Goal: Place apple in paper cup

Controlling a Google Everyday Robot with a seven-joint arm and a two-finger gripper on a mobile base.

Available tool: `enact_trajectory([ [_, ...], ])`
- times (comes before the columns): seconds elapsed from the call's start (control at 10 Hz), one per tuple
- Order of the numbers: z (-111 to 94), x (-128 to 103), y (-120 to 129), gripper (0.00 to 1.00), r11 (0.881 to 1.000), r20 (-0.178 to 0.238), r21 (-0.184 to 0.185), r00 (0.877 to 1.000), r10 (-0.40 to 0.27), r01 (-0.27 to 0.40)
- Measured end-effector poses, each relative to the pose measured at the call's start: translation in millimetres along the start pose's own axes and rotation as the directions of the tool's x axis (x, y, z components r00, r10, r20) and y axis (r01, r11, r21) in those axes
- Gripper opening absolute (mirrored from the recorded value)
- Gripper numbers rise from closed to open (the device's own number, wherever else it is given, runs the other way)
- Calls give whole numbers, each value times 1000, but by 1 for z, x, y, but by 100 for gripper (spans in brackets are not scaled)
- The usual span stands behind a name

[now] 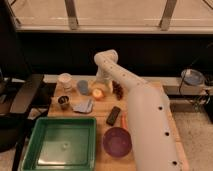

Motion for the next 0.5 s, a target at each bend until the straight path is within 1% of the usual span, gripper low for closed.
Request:
enact_trajectory([
  [0.3,6,-10,-1,80,1000,33,4,999,-10,10],
  [0.5,13,-18,5,78,1000,64,2,998,-12,12],
])
